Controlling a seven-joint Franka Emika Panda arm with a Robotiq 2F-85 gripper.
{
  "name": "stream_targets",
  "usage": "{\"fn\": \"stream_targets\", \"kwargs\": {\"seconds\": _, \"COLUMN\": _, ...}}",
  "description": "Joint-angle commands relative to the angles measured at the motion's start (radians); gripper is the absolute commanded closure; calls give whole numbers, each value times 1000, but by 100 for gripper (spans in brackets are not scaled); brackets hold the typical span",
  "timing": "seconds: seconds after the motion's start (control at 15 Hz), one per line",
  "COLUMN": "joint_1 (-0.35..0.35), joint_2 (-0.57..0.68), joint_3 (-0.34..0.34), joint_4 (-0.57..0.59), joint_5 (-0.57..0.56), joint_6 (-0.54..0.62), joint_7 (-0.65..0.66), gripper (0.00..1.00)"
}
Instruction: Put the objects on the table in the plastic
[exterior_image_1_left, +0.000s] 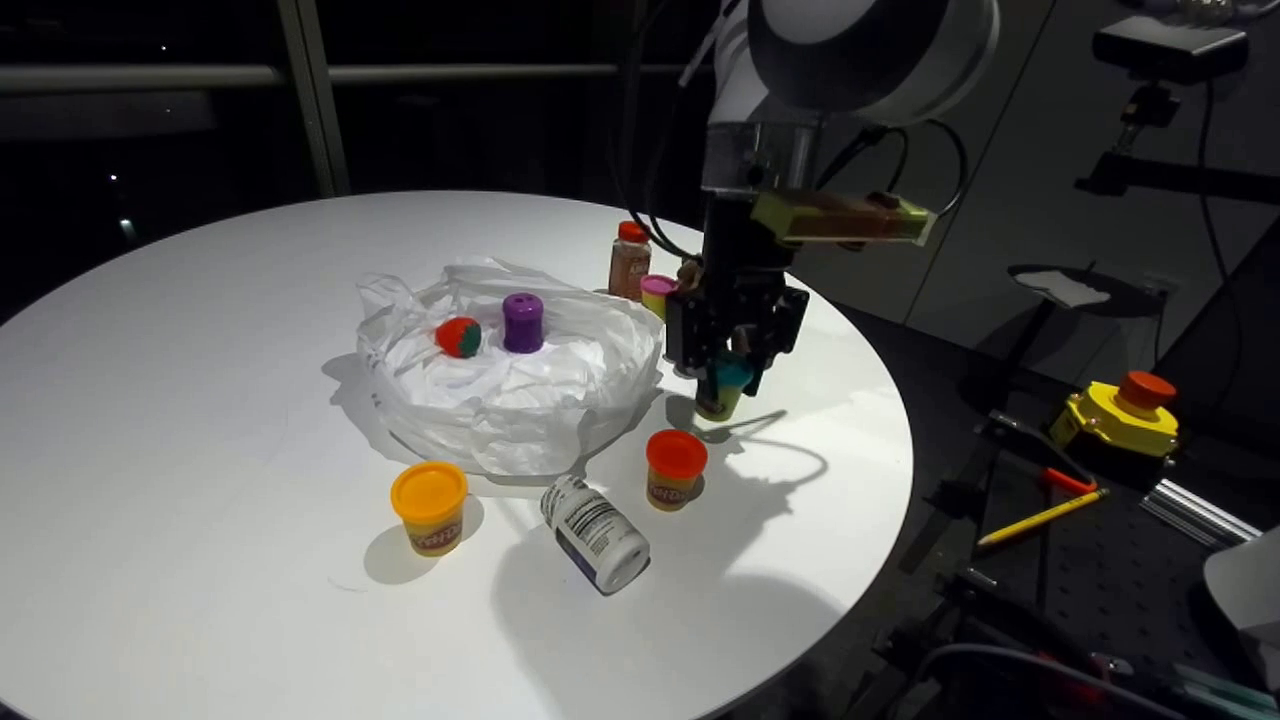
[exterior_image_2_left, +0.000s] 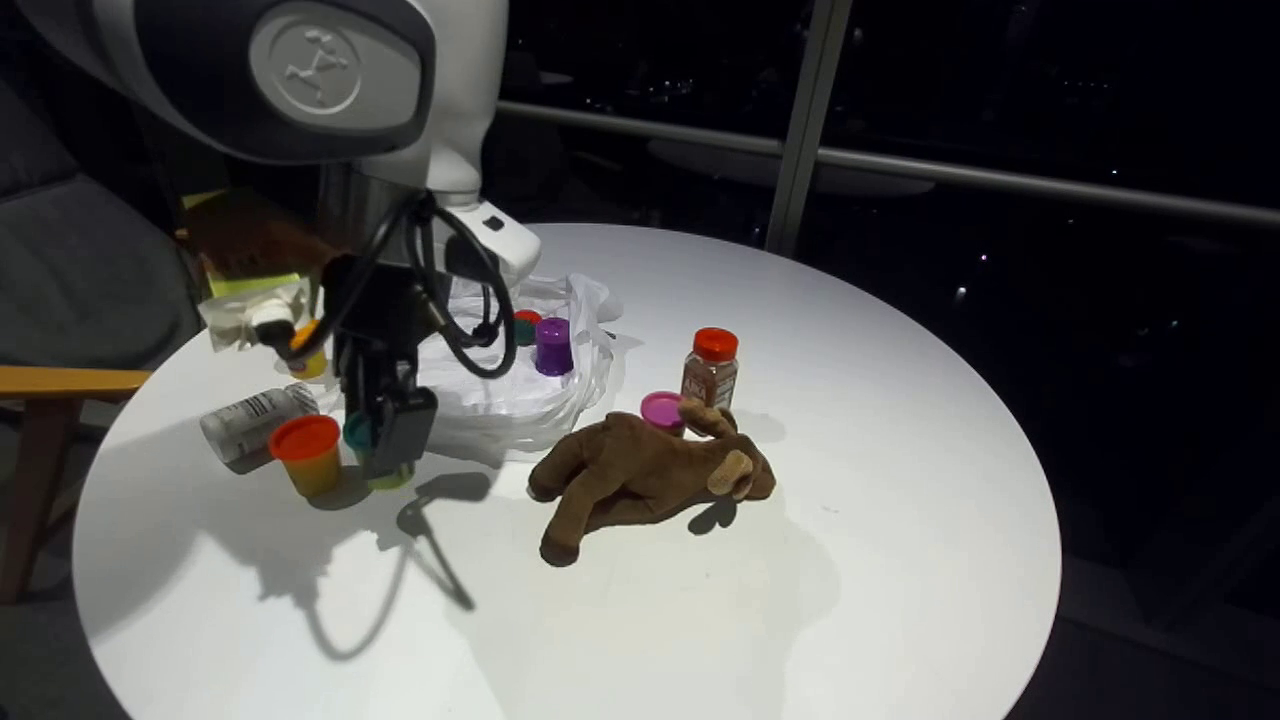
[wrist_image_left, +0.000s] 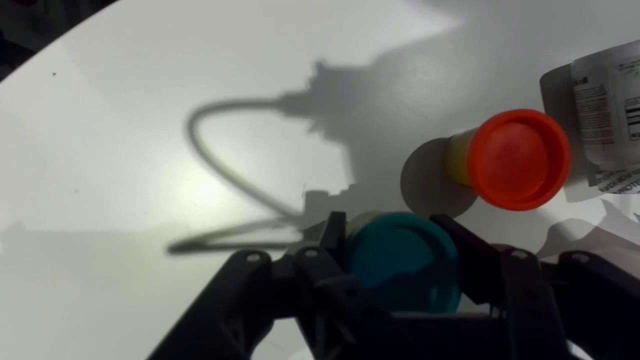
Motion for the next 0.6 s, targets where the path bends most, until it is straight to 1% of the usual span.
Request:
{"fn": "stream_targets", "kwargs": {"seconds": 0.0, "joint_1": 23, "joint_2": -103, "joint_3": -3, "joint_4": 51, "joint_5": -46, "joint_6": -129, "joint_7": 56, "gripper": 78}}
{"fn": "stream_targets", "kwargs": {"seconds": 0.13, "joint_1": 24, "joint_2": -100, "joint_3": 2, "joint_4": 119, "joint_5": -47, "joint_6": -169, "joint_7": 59, "gripper": 78}}
{"fn": "stream_targets", "kwargs": {"seconds": 0.27, "joint_1": 22, "joint_2": -61, "joint_3": -2, "joint_4": 202, "joint_5": -62, "joint_6": -188, "joint_7": 59, "gripper": 78}}
{"fn": "stream_targets", "kwargs": {"seconds": 0.4, "joint_1": 16, "joint_2": 5, "joint_3": -10, "joint_4": 284, "joint_5": -75, "joint_6": -197, "joint_7": 55, "gripper": 78}}
{"fn": "stream_targets", "kwargs": {"seconds": 0.53, "joint_1": 8, "joint_2": 78, "joint_3": -20, "joint_4": 359, "joint_5": -63, "joint_6": -215, "joint_7": 48, "gripper": 78}}
